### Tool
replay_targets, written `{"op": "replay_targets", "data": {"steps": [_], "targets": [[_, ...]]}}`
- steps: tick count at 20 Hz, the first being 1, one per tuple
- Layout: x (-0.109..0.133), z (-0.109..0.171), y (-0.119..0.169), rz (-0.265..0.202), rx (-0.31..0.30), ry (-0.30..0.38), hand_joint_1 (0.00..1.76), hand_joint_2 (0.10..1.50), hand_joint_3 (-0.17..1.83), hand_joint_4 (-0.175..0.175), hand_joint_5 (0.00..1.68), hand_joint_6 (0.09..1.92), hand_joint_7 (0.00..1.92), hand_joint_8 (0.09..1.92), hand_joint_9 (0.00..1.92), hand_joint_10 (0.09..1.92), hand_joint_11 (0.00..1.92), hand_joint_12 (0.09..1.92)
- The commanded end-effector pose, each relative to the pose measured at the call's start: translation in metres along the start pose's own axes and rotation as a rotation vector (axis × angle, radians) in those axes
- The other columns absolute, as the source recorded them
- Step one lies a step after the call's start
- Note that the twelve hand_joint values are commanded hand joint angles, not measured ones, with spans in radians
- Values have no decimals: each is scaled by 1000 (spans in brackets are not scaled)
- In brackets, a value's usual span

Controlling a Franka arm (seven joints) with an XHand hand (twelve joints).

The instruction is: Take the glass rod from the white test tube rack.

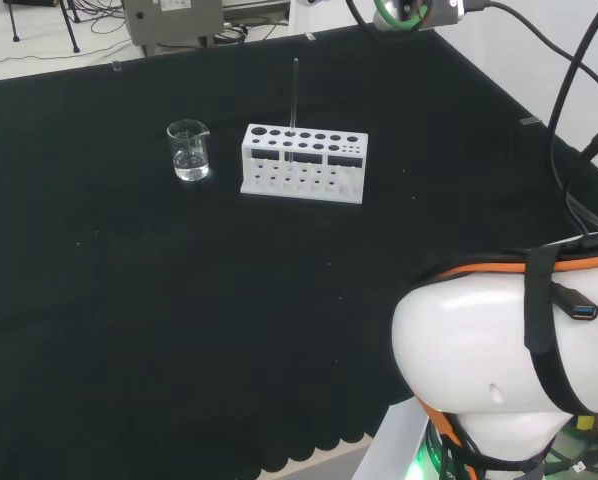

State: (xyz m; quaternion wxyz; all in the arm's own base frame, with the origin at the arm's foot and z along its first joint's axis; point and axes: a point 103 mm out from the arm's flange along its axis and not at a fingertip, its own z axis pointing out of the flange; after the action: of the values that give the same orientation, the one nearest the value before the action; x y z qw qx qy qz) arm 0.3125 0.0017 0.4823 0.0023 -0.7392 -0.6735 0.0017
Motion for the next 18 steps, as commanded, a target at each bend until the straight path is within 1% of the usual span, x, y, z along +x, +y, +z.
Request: {"op": "replay_targets", "data": {"steps": [1,4,8,10,14,16,18], "targets": [[-8,4,17,9,-8,19,498,913,367,-77,28,87,1,631,60,885,0,1150],[-9,7,28,9,-9,24,497,918,360,-78,36,87,15,673,73,886,0,1167],[-4,8,43,-5,-20,-4,496,920,356,-79,41,87,30,697,89,890,0,1176],[-3,7,51,-8,-17,-2,496,921,355,-79,45,87,37,707,98,891,0,1186],[-14,8,70,6,-11,5,496,923,351,-80,52,87,47,725,125,892,0,1217],[-22,10,79,16,-11,22,496,924,350,-80,54,87,50,730,134,893,0,1226],[-27,11,89,24,-6,22,496,925,349,-89,87,87,56,738,143,892,0,1242]]}}
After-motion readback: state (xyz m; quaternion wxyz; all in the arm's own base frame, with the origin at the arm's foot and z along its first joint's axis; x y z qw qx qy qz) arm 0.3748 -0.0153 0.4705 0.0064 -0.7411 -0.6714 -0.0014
